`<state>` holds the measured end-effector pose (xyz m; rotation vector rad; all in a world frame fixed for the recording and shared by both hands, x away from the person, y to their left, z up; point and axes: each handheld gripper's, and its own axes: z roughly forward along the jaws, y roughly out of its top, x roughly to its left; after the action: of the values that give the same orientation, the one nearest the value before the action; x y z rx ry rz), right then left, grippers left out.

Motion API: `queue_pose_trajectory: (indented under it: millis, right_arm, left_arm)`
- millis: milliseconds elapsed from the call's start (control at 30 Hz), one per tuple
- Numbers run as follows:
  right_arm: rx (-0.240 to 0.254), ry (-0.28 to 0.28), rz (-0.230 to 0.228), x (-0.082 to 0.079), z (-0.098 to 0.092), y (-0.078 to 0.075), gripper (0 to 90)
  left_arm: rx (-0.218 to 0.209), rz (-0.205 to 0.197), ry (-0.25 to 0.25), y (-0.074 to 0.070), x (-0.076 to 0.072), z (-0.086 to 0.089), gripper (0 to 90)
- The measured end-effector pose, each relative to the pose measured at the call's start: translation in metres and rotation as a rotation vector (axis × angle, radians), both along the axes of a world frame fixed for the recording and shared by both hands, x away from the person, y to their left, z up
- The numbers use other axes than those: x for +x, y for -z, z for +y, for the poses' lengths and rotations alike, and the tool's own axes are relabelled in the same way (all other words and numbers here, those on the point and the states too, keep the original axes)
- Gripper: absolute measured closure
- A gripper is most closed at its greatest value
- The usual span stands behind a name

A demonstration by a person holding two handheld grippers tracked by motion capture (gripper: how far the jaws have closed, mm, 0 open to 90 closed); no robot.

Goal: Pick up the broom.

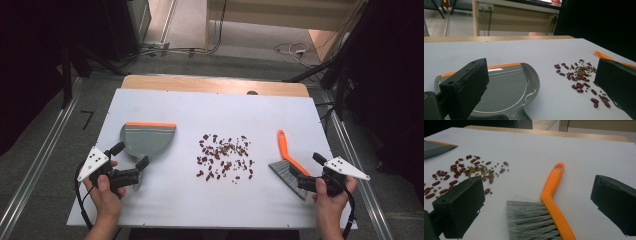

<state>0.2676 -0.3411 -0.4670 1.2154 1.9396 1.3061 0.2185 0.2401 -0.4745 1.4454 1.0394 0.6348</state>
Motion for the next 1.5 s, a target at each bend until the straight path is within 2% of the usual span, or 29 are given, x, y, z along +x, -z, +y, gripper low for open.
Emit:
queue_pose_trajectory:
  millis: [100,300,400,467,600,733,867,967,1100,1267,1367,1500]
  right_arm:
    - [-0.005,-0.003,0.004,0.002,0.002,-0.001,0.0]
    - [-0.029,0.007,0.041,0.008,0.007,-0.005,0.0]
    - [-0.032,0.016,0.081,0.017,0.010,-0.012,0.0]
    - [-0.037,0.003,0.088,0.021,0.011,-0.015,0.0]
    - [-0.070,0.001,0.112,0.030,0.014,-0.021,4.2]
    - [-0.098,0.003,0.168,0.042,0.019,-0.025,4.7]
    - [-0.128,0.031,0.186,0.055,0.024,-0.032,13.6]
    - [-0.125,0.037,0.196,0.061,0.026,-0.035,18.3]
    - [-0.145,0.050,0.266,0.078,0.030,-0.037,29.8]
    - [-0.165,0.045,0.331,0.093,0.032,-0.034,32.7]
    - [-0.219,0.052,0.351,0.101,0.035,-0.032,34.1]
    - [-0.244,0.057,0.402,0.111,0.038,-0.029,36.4]
  left_arm:
    - [0.002,-0.005,0.001,-0.001,-0.001,0.000,0.0]
    - [0.008,-0.003,0.001,-0.001,-0.002,-0.001,0.0]
    - [0.020,-0.002,0.003,-0.002,-0.002,-0.004,0.0]
    - [0.023,-0.004,0.004,-0.002,-0.002,-0.004,0.0]
    - [0.026,-0.003,0.004,-0.002,-0.003,-0.005,0.0]
    - [0.036,-0.003,0.009,-0.002,-0.003,-0.006,0.0]
    - [0.058,-0.001,0.019,-0.002,-0.003,-0.010,0.0]
    - [0.071,0.002,0.024,-0.002,-0.003,-0.010,0.0]
    - [0.073,0.008,0.032,-0.001,-0.002,-0.011,0.0]
    - [0.078,0.014,0.034,-0.001,-0.001,-0.013,0.0]
    - [0.081,0.019,0.041,0.000,-0.001,-0.014,0.0]
    - [0.094,0.019,0.048,0.000,-0.001,-0.015,0.0]
